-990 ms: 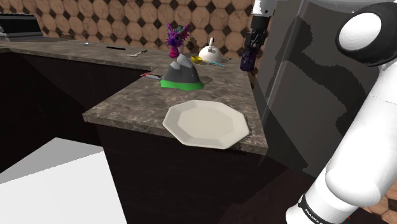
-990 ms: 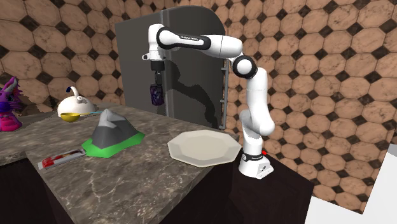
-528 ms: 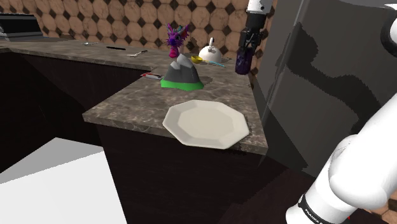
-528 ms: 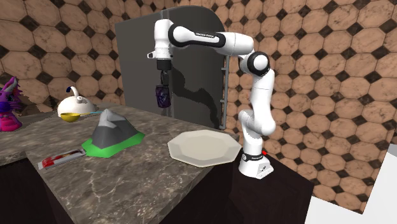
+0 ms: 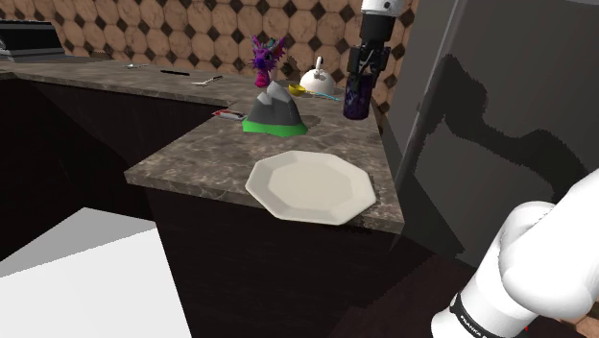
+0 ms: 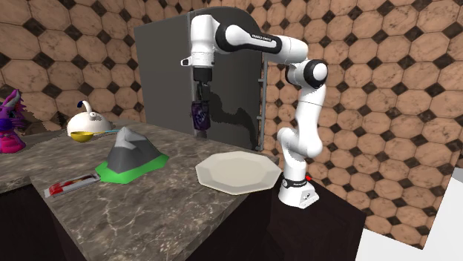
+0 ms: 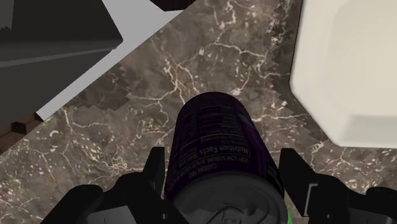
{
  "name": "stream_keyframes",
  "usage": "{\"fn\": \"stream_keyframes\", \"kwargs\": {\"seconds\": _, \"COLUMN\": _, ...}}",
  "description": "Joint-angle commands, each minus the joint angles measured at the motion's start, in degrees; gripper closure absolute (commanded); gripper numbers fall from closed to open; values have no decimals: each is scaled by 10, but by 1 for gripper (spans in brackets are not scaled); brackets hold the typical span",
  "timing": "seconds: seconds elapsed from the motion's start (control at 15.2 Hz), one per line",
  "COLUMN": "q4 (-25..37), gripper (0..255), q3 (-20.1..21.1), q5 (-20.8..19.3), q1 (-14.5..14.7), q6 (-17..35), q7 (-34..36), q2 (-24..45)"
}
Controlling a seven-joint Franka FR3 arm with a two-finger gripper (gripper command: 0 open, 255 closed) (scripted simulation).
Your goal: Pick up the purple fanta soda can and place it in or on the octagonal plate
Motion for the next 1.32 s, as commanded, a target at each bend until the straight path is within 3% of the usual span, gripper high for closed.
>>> {"fn": "stream_keyframes", "kwargs": {"seconds": 0.0, "q4": -9, "gripper": 255, "q3": 19, "q5": 2, "q1": 9, "q6": -8, "q7": 29, "q2": -16}}
{"fn": "stream_keyframes", "kwargs": {"seconds": 0.59, "q4": -37, "gripper": 255, "q3": 108, "q5": 26, "q1": 50, "q6": -23, "q7": 157, "q2": -56}}
{"fn": "stream_keyframes", "kwargs": {"seconds": 1.12, "q4": -15, "gripper": 255, "q3": 194, "q5": 53, "q1": 86, "q6": -35, "q7": 278, "q2": -48}}
{"fn": "stream_keyframes", "kwargs": {"seconds": 1.25, "q4": -37, "gripper": 255, "q3": 194, "q5": 54, "q1": 87, "q6": -19, "q7": 278, "q2": -55}}
